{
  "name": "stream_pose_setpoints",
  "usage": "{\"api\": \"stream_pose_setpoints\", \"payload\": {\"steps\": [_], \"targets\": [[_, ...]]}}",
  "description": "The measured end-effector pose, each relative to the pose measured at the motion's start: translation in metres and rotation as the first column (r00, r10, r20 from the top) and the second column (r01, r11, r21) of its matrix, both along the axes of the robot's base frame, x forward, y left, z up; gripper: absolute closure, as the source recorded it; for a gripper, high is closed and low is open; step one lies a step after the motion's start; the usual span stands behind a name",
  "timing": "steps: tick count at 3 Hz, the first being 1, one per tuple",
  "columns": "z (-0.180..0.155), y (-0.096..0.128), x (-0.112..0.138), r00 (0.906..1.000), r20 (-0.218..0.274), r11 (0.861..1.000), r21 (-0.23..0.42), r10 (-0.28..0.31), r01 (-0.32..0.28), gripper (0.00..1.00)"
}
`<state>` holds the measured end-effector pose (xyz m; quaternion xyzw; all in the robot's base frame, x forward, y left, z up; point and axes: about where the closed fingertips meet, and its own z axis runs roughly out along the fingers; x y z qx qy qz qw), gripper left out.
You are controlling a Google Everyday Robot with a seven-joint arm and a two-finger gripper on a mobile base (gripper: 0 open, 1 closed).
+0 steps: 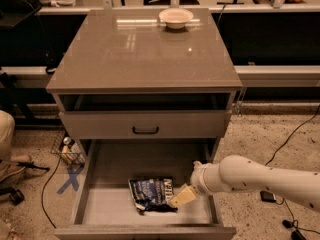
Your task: Pick blue chip bag from middle drawer and place on counter
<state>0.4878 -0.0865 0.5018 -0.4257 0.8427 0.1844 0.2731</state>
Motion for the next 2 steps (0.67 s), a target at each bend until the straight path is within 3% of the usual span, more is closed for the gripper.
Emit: {"api": "stream_pose_setpoints", "payload": {"steps": [2], "targets": [[-0.046,0.010,0.023,0.9991,0.040,0.999,-0.045,-0.010,0.012,0.00]]}}
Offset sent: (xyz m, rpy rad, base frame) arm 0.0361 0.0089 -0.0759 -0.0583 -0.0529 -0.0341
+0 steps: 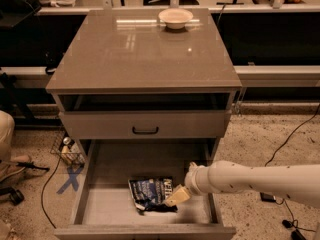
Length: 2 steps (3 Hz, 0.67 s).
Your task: Pick blue chip bag from middle drawer and place on counter
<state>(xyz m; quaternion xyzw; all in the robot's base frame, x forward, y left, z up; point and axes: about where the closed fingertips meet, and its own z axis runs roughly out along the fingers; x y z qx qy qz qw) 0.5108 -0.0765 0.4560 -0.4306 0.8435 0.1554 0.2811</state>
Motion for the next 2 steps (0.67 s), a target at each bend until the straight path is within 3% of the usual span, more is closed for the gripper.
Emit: {"api": "stream_pose_setpoints", "payload": {"steps": [2], "targets": [[-0.035,0.004,0.009,0.9998,-0.014,1.000,-0.007,-0.015,0.015,0.00]]}}
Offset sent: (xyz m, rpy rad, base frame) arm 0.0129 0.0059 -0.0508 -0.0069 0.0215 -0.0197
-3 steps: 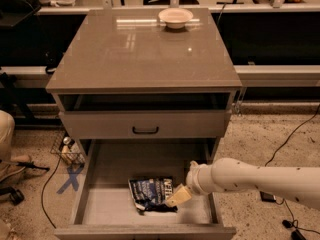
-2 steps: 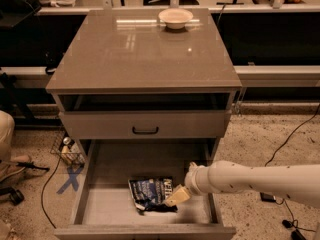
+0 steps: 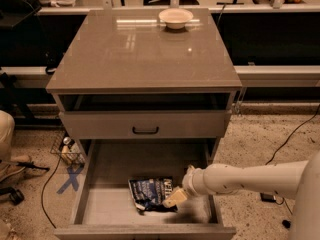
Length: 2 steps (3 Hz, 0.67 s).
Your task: Pick blue chip bag from middle drawer and place on counter
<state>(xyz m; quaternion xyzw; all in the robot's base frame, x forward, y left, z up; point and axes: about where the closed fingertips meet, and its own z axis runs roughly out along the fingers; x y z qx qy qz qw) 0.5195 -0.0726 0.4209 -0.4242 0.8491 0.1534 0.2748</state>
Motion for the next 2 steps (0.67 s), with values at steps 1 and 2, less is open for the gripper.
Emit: {"api": "stream_pose_setpoints", "payload": {"steps": [1,2], "targets": [[-0.014,0.004,0.000,0.9998,-0.019,1.000,0.000,0.001,-0.001,0.00],[-0.024,0.009,-0.001,0.9992,-0.039,1.000,0.000,0.009,-0.010,0.00]]}}
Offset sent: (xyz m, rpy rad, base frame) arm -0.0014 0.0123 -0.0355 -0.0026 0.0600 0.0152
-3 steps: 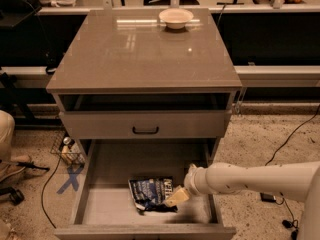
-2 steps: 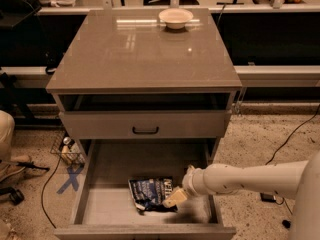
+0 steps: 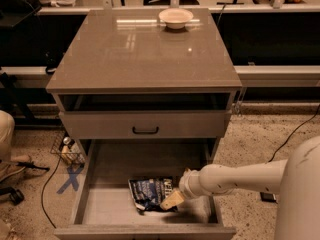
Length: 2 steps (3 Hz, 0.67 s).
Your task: Pick blue chip bag from middle drawer and place on counter
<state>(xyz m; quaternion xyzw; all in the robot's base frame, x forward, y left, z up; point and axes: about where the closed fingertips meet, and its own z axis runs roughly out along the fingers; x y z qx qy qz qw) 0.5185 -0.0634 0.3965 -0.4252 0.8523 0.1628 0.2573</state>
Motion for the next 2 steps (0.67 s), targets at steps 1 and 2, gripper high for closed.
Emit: {"api": "stream_pose_setpoints", "payload": {"steps": [1,2], "targets": [[-0.013,0.003,-0.004,0.9996,-0.027,1.000,0.002,0.006,-0.006,0.00],[-0.030,0.007,-0.008,0.9982,-0.059,1.000,-0.004,0.015,-0.015,0.00]]}}
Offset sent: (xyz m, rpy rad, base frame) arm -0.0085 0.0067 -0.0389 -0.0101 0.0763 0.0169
